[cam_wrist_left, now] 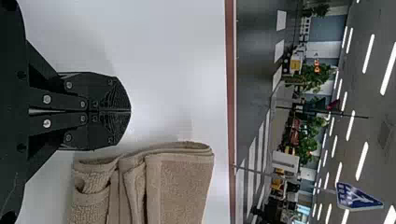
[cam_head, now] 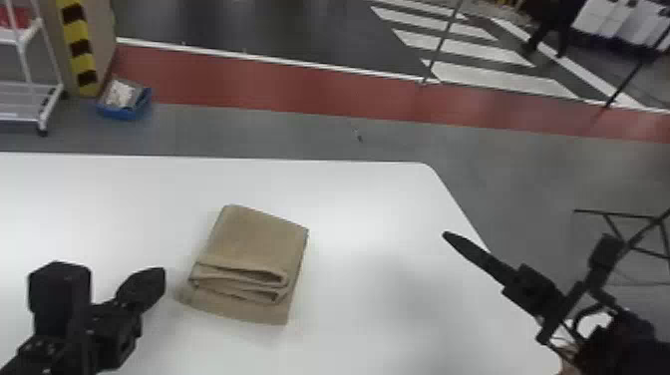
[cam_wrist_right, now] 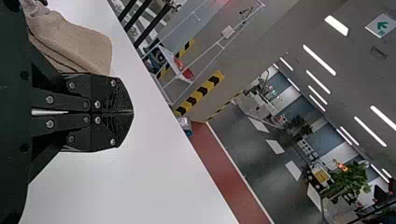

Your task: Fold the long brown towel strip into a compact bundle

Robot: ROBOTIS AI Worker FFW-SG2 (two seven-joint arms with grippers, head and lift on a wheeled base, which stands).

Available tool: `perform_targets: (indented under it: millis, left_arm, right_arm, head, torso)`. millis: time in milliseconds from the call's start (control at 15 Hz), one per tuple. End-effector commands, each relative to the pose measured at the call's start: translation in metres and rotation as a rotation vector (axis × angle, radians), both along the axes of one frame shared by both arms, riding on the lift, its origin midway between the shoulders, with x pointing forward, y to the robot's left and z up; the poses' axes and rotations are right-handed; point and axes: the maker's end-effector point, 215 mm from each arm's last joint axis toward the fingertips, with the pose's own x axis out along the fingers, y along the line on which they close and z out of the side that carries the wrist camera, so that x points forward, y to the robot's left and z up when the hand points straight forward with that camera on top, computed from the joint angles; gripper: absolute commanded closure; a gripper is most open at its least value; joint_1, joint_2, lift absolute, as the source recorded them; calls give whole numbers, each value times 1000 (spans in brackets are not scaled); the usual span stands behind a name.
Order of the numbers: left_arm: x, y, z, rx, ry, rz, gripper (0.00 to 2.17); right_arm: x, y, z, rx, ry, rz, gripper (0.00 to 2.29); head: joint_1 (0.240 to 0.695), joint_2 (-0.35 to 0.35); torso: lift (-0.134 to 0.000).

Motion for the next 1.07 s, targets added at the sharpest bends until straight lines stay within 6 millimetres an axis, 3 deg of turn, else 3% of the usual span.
perform_targets:
  millis: [0, 333, 733, 1000]
  left_arm:
    - [-2, -3, -2, -14, 10, -13, 1912]
    - [-25, -46, -9, -51, 37, -97, 1912]
    - [-56, -99, -4, -87, 47, -188, 1916]
    - [-49, -86, 9, -91, 31, -162, 1912]
  right_arm:
    - [2, 4, 0, 1, -2, 7, 2236]
    - [3, 8, -1, 5, 1, 13, 2236]
    - [0, -3, -5, 20, 4, -4, 2236]
    - [0, -4, -4, 29, -2, -4, 2236]
  head:
    - [695, -350]
    - [695, -350]
    - [695, -350]
    - [695, -350]
  torso:
    - [-125]
    - [-125]
    - [-125]
    - [-125]
